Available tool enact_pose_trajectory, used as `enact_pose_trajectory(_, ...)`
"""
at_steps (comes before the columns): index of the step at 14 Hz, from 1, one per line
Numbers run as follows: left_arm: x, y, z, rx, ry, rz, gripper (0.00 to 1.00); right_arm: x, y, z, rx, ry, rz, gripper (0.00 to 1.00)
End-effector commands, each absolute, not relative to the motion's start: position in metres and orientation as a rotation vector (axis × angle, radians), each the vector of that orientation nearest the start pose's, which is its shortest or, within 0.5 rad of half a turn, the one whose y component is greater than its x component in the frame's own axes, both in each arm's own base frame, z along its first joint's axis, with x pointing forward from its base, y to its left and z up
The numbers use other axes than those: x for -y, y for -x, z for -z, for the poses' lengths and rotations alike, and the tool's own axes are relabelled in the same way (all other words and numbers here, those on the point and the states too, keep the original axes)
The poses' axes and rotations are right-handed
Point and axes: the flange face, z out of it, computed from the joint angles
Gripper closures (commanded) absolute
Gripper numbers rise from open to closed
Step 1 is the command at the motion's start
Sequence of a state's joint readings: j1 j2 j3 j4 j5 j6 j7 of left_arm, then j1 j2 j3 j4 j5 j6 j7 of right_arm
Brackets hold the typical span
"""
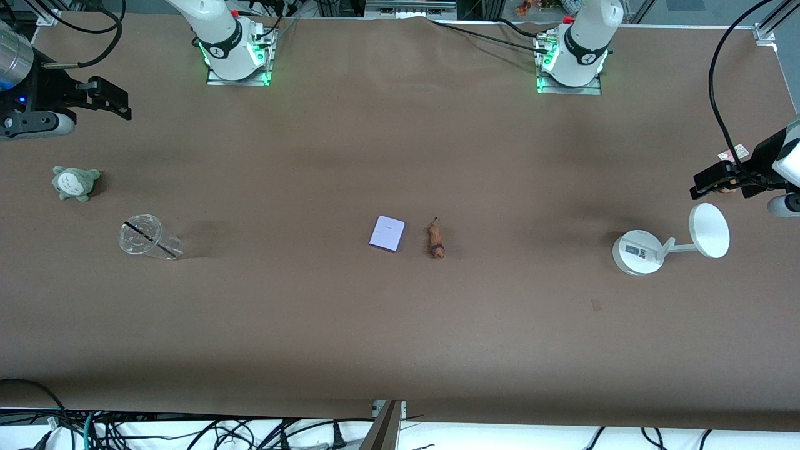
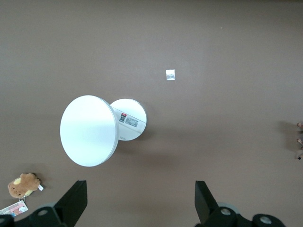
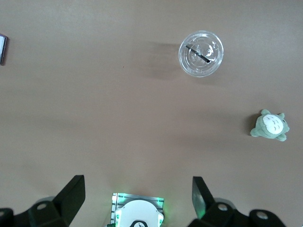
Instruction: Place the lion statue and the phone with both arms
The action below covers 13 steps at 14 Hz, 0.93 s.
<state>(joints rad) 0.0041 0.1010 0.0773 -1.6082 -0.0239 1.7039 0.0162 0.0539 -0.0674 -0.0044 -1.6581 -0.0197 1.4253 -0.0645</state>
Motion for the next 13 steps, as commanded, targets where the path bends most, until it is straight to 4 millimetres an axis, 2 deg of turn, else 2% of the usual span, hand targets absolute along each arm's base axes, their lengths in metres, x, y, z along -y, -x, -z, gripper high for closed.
enact_pose_trajectory(1,-0.0464,-0.5955,-0.5652,0.083,3.166,-0.024,0.00,-0.0222,-0.5135,-0.6156,0.167,3.144,-0.254,0.00)
enact_pose_trajectory(13,-0.0380,-0.5969,-0.5666,0.062,3.165,-0.058,0.00,-0.0223,-0.5145,-0.6139,0.176,3.143,-0.252,0.00)
